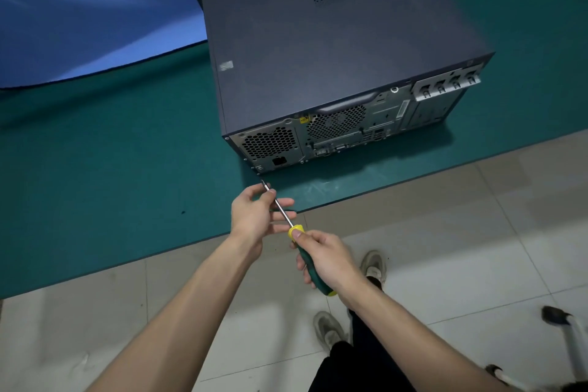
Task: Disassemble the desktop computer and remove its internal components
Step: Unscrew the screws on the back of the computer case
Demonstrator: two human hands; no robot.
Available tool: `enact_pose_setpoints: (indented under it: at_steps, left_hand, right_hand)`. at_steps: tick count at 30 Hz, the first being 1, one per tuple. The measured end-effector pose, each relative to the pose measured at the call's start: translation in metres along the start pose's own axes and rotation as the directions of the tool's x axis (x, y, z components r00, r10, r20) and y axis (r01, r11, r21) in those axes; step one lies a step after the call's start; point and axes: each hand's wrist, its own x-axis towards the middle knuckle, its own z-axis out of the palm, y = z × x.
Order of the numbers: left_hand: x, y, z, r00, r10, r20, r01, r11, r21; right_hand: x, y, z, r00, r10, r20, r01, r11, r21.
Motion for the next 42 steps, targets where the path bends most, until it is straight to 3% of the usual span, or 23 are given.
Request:
enact_pose_setpoints:
  at_steps: [13,34,42]
  left_hand:
    - [0.031,0.003,-0.003,0.999,0.039,-0.022,-0.035,0.984,0.173]
    - [0.034,0.003,-0.001,0.998,0.044,-0.046,-0.035,0.984,0.176]
    - [0.037,0.004,-0.004,0.997,0.051,-0.051,-0.04,0.98,0.197]
  right_hand:
    - [0.022,0.008,0.018,0.997,-0.023,-0.069,0.029,0.996,0.088]
    - [0.025,0.006,0.012,0.999,-0.032,-0.025,0.035,0.992,0.125]
    - [0.027,0.004,0.014,0.971,0.088,0.222,-0.166,0.916,0.366]
